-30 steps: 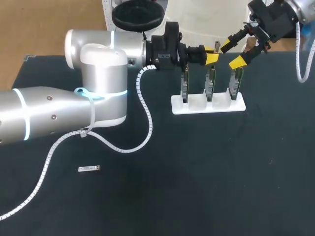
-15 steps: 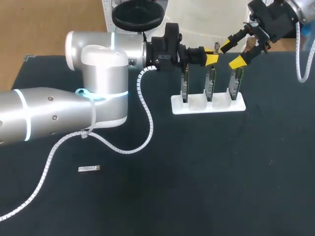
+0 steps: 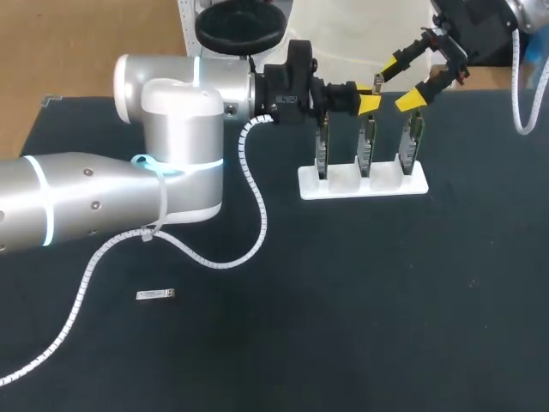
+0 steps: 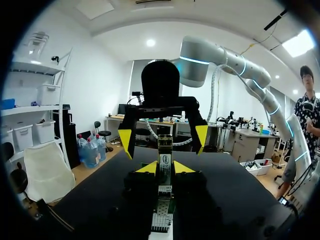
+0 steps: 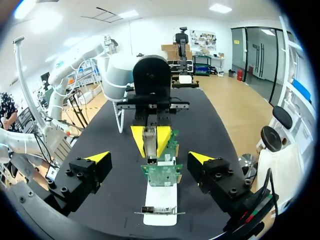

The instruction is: Pick up the optical module with the left hand, and insert it into the network port with the right hand.

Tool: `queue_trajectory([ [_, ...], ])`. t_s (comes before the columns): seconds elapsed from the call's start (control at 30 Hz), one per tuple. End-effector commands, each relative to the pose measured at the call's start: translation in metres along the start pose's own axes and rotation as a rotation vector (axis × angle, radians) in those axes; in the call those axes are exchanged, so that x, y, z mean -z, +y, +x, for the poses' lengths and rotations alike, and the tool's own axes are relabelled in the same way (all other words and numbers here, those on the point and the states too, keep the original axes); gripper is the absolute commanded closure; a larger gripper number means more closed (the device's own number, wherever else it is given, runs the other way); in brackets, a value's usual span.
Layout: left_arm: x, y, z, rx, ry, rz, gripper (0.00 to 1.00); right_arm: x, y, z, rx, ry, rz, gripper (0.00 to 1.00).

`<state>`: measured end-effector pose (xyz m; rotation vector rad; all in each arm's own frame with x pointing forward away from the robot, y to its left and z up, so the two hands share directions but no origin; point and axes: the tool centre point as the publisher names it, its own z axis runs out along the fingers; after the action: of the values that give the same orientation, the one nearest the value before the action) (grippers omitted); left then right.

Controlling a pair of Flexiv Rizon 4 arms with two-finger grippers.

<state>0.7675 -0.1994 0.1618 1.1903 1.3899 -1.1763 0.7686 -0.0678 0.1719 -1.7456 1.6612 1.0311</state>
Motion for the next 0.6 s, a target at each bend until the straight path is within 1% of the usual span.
queue_trajectory([
  [0.03,0.0,0.0,0.0,0.001,0.002,-0.003,1.0,0.0,0.005,-0.009,0.014,0.003,0.009,0.0],
  [0.1,0.0,0.0,0.0,0.001,0.002,-0.003,1.0,0.0,0.005,-0.013,0.024,-0.007,0.009,0.0],
  [0.23,0.0,0.0,0.0,0.001,0.002,-0.003,1.0,-0.002,0.006,-0.02,0.044,-0.001,0.017,0.0],
  [0.6,0.0,0.0,0.0,0.001,0.002,-0.003,1.0,-0.006,0.006,-0.025,0.045,-0.005,0.026,0.0],
])
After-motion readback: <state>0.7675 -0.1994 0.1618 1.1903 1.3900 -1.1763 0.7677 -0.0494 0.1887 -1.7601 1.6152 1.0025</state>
